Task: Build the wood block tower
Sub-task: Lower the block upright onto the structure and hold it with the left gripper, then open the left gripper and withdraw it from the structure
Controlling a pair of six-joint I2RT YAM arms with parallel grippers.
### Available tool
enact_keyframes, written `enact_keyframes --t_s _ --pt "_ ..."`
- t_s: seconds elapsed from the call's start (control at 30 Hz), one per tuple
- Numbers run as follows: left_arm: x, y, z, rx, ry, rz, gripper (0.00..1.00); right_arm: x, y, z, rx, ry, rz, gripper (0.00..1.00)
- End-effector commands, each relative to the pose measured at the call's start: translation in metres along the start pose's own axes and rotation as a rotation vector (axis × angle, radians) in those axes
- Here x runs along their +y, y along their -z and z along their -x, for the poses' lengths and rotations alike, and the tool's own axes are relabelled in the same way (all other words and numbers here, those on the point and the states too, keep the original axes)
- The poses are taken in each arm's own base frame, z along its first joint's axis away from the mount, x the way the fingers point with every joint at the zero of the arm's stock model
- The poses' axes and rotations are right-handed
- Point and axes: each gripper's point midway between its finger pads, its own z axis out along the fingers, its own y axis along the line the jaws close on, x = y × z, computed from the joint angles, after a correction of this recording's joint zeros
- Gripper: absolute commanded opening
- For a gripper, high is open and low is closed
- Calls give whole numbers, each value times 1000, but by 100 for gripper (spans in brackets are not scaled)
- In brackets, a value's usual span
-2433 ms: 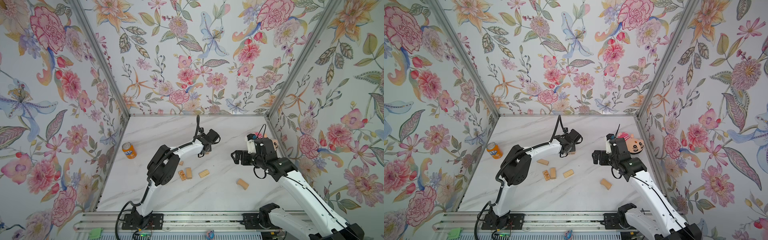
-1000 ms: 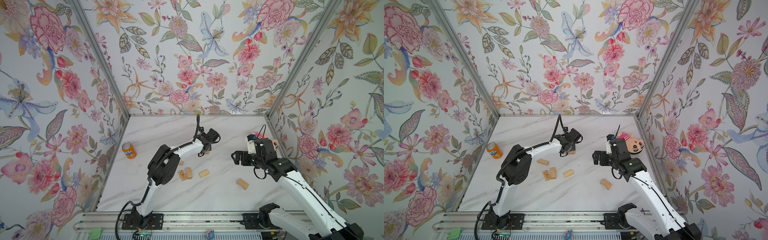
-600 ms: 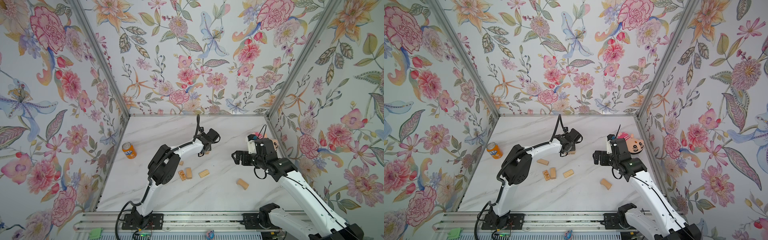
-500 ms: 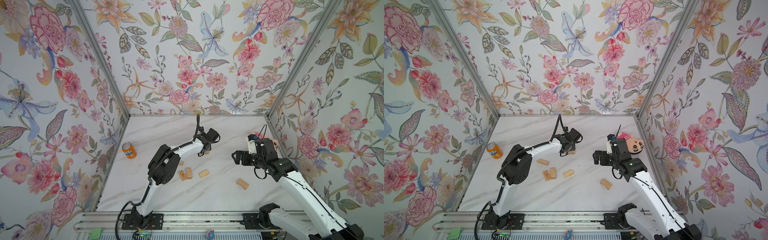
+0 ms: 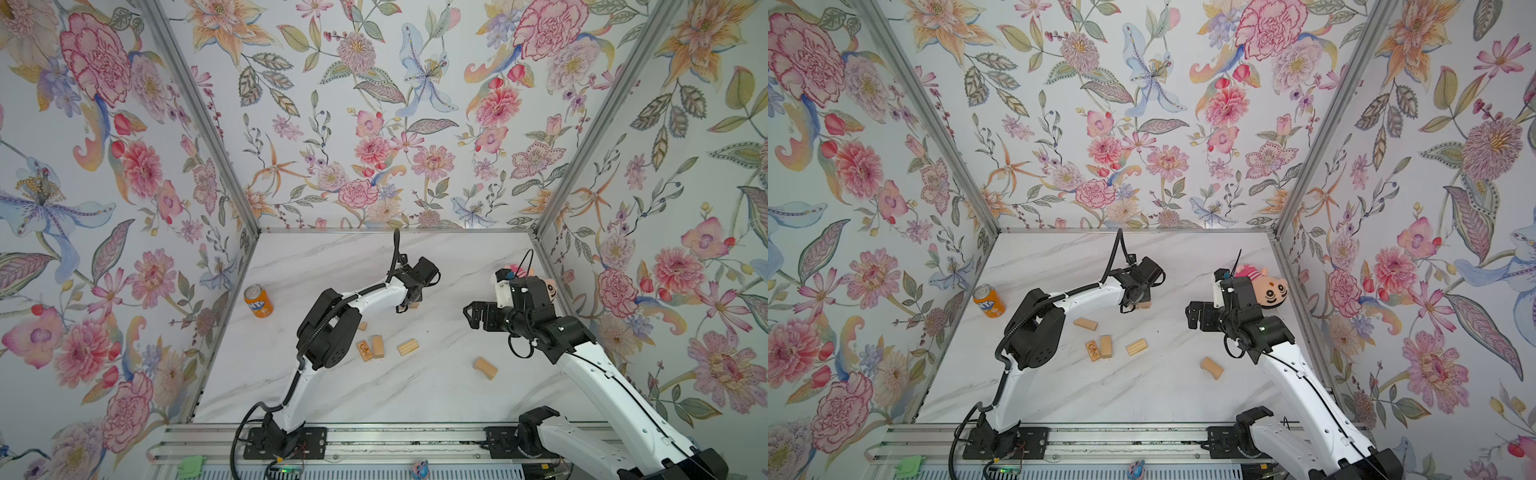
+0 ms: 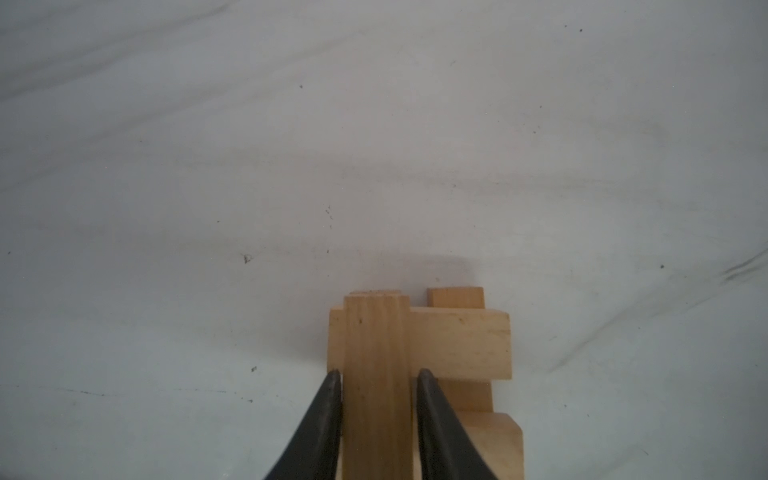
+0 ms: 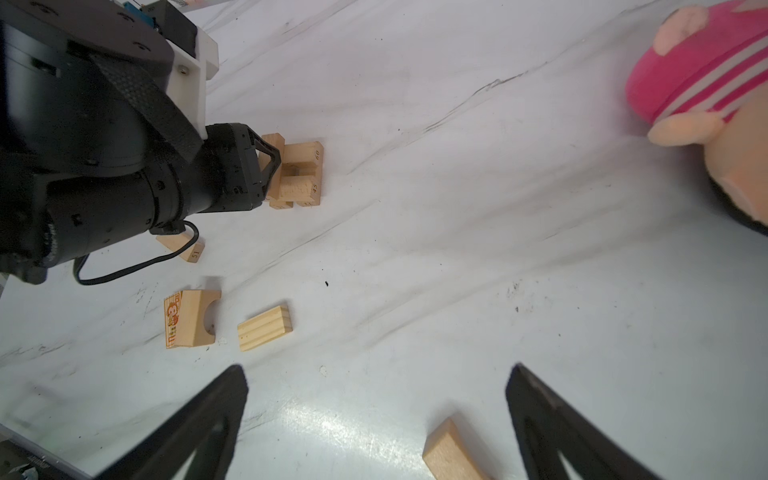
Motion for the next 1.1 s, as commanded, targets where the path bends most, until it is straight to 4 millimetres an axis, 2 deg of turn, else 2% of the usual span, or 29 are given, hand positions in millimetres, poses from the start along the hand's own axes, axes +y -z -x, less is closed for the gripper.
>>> enact_keyframes --t_s 0.0,0.3,0.47,0.6,0.83,0.93,1.07 --pt "6 -4 6 -9 -15 32 36 -2 1 -6 17 8 -2 99" --pt "6 3 10 -22 -11 27 42 -3 1 -7 18 7 -6 99" --pt "8 20 28 -65 -4 20 47 -3 1 -5 14 7 -7 99" --pt "11 41 44 -107 7 11 48 -3 1 -5 15 6 -6 99" --pt "24 90 73 -208 41 -24 53 -3 3 -4 13 3 -9 99" --pt "38 111 76 -243 55 -40 56 -1 5 -2 13 1 0 99" --pt "62 130 63 -260 70 -52 58 3 6 1 11 -2 11 99"
